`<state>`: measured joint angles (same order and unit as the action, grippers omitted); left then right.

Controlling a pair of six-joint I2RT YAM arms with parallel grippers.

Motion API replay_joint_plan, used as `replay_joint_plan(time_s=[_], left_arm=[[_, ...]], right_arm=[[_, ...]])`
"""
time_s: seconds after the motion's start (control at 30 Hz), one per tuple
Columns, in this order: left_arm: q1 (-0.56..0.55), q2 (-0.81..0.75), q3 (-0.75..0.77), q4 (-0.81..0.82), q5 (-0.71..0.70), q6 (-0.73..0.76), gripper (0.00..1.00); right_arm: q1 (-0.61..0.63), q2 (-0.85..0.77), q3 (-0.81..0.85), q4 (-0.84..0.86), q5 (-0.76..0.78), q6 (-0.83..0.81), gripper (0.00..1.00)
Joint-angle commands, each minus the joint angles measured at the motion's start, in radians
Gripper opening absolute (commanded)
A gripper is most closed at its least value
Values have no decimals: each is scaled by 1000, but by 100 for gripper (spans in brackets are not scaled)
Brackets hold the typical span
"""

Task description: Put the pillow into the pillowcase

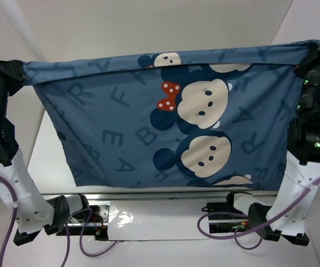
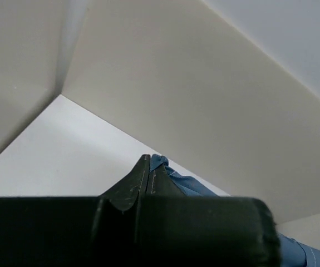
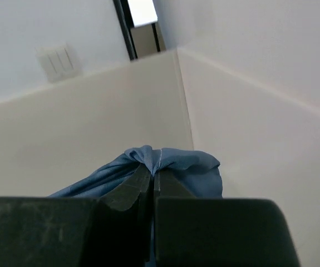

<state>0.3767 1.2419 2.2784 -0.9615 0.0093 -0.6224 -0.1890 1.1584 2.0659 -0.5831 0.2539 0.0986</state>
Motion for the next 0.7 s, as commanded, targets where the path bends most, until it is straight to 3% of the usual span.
replay_joint_plan(time_s=[0.0, 0.13, 0.23, 0.3, 0.33, 0.37, 0.4, 0.43, 0.47, 0.53, 0.6, 0.67], left_arm=[[74, 129, -109, 128, -223, 102, 0], [33, 211, -424, 361, -75, 81, 0], [-65, 359, -537, 486, -54, 116, 0], [-117, 495, -510, 509, -75, 116, 0], [-131, 674, -446, 460, -53, 116, 5], [-131, 767, -275, 407, -37, 95, 25], [-131, 857, -173, 295, -25, 83, 45], [-105, 942, -63, 229, 4, 70, 66], [-93, 1067, 116, 181, 29, 53, 99], [-72, 1099, 191, 132, 58, 37, 99], [-58, 999, 72, 199, 80, 36, 99], [-58, 886, -142, 330, 64, 46, 99]], right_arm=[[-69, 119, -159, 77, 227, -21, 0], [-69, 257, -376, 132, -137, 117, 0], [-23, 358, -562, 306, -195, 185, 0], [55, 505, -596, 432, -121, 207, 0], [69, 635, -554, 422, -111, 213, 0], [80, 700, -494, 349, -70, 234, 6], [80, 760, -364, 320, -80, 234, 41], [80, 812, -299, 274, -81, 275, 58], [71, 890, -240, 193, -105, 276, 70], [71, 906, -161, 167, -116, 276, 77], [95, 879, -173, 195, -130, 233, 94], [109, 818, -207, 195, -120, 213, 100]])
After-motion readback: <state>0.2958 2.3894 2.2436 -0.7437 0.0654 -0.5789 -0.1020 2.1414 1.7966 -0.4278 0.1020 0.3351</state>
